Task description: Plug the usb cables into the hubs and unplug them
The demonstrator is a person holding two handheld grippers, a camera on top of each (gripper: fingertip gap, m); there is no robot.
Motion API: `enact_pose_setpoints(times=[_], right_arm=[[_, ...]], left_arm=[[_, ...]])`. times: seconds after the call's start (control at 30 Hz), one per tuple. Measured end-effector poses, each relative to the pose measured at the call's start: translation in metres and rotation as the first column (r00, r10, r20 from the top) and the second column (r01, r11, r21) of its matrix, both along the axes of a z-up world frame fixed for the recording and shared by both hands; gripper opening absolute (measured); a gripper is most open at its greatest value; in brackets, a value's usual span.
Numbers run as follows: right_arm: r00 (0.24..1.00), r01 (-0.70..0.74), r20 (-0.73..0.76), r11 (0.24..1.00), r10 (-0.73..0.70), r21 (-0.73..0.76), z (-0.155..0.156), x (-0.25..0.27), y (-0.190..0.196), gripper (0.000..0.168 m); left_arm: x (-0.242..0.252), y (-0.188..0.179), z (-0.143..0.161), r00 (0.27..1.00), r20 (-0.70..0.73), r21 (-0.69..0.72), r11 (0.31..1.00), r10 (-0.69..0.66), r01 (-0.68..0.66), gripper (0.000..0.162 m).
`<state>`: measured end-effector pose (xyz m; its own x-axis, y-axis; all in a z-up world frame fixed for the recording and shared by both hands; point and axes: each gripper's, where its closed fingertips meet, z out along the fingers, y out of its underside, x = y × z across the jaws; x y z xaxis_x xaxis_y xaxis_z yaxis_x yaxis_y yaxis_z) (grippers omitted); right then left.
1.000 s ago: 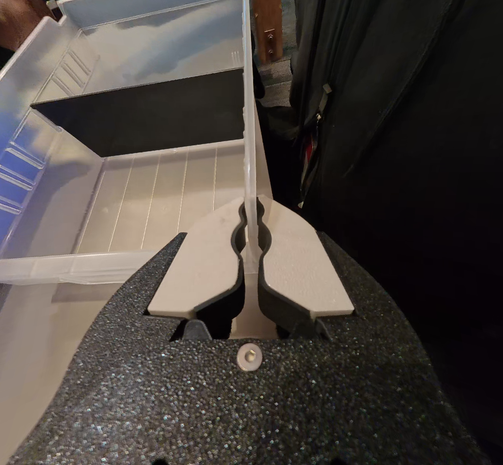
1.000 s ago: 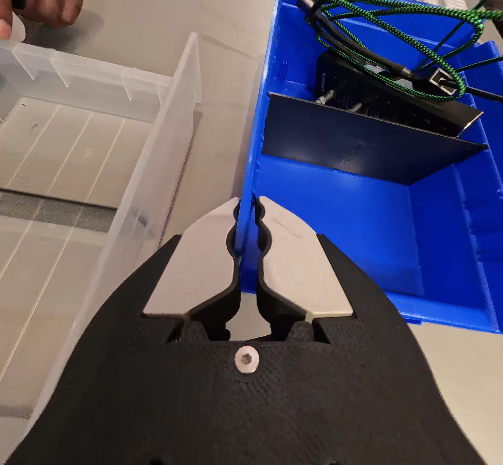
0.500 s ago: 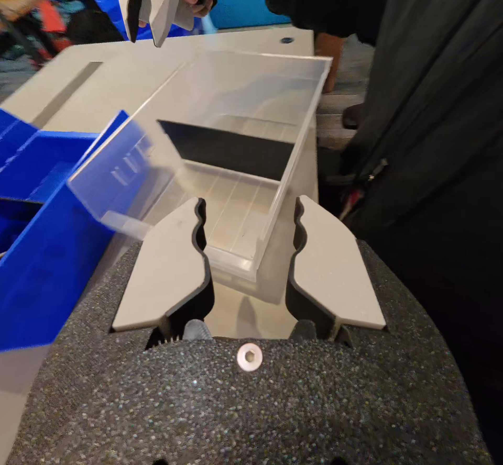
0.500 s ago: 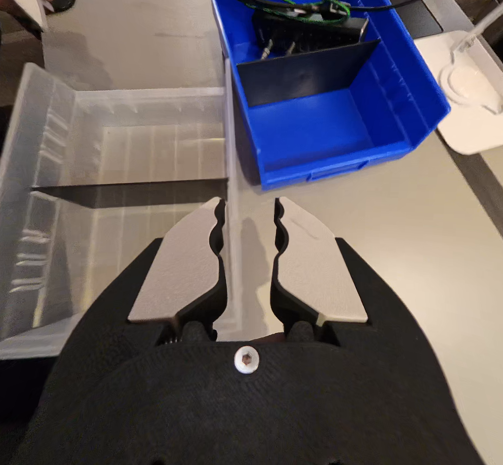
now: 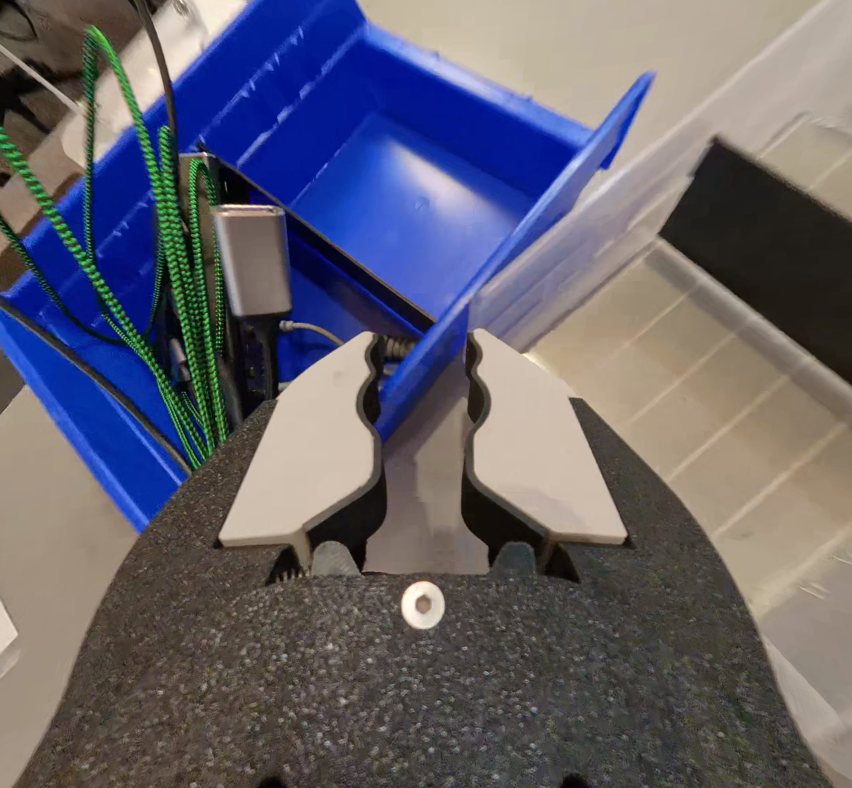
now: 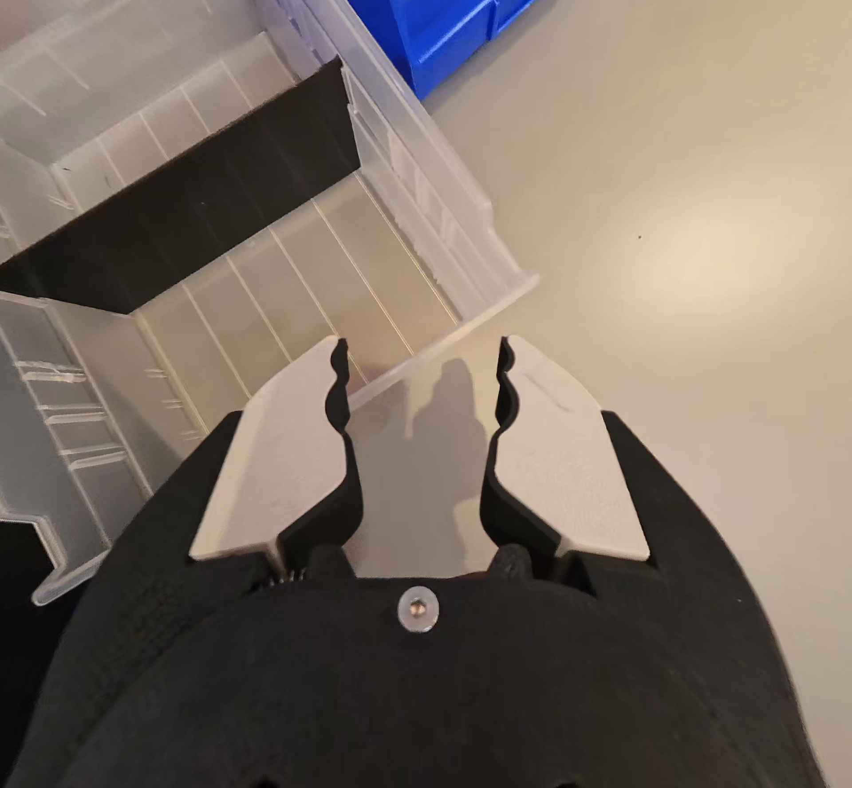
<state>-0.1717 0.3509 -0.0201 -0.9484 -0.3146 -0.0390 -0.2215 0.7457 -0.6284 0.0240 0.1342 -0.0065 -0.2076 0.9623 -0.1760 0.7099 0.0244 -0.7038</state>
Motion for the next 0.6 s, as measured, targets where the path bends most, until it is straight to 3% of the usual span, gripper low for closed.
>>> enact_pose_setpoints(times=[0.1,0.3,0.6], right_arm=[[1.0,0.001,-0.003,0.999,-0.001,0.055,-0.004,-0.006,0.005,0.061],[0.993,-0.114,0.025,0.981,0.112,0.16,-0.007,0.0,0.013,0.041],[0.982,-0.089,-0.138,0.954,0.132,0.286,-0.008,-0.056,0.015,0.036]], left_arm=[[-0.005,-0.007,-0.007,0.997,0.075,-0.031,1.0,-0.001,0.004,0.025],[0.002,-0.012,-0.016,0.975,0.221,-0.108,0.994,0.001,0.024,0.019],[0.026,-0.019,-0.02,0.942,0.333,-0.166,0.986,0.041,0.016,0.02]])
